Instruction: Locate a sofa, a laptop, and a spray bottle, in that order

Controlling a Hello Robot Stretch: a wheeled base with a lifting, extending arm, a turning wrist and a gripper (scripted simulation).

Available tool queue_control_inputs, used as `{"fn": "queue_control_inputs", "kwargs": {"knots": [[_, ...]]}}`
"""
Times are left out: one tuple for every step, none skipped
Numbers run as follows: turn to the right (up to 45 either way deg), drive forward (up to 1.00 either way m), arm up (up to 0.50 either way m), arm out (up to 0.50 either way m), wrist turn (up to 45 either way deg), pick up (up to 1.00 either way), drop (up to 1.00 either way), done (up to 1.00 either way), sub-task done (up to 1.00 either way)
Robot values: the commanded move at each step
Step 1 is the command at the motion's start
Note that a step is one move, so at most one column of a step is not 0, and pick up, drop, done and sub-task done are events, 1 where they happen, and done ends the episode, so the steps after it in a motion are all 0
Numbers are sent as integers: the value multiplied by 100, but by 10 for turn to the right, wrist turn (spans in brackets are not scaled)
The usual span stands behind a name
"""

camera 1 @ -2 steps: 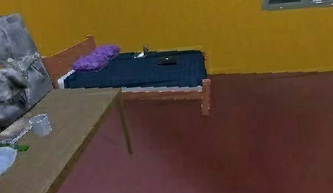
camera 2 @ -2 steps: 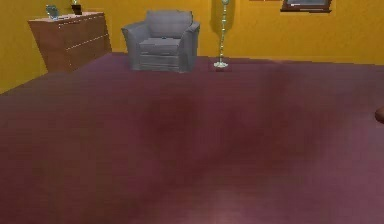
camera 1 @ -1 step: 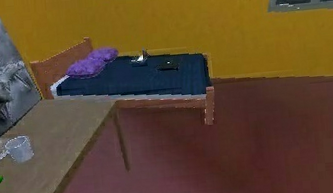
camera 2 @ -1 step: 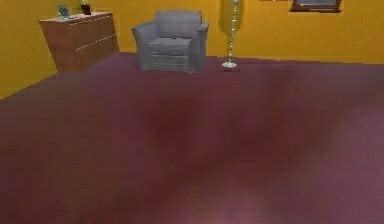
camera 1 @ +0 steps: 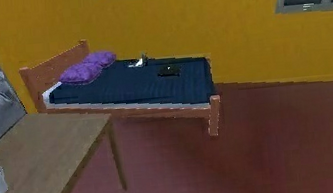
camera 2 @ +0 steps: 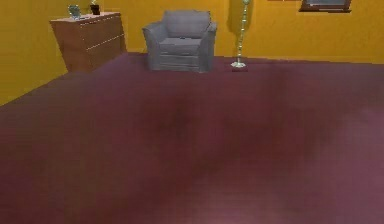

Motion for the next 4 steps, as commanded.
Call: {"fn": "queue_control_inputs", "kwargs": {"knots": [[150, 0, 0, 0, 0, 0, 0, 0, 0], [0, 100, 0, 0, 0, 0, 0, 0, 0], [120, 0, 0, 0, 0, 0, 0, 0, 0], [0, 20, 0, 0, 0, 0, 0, 0, 0]]}}
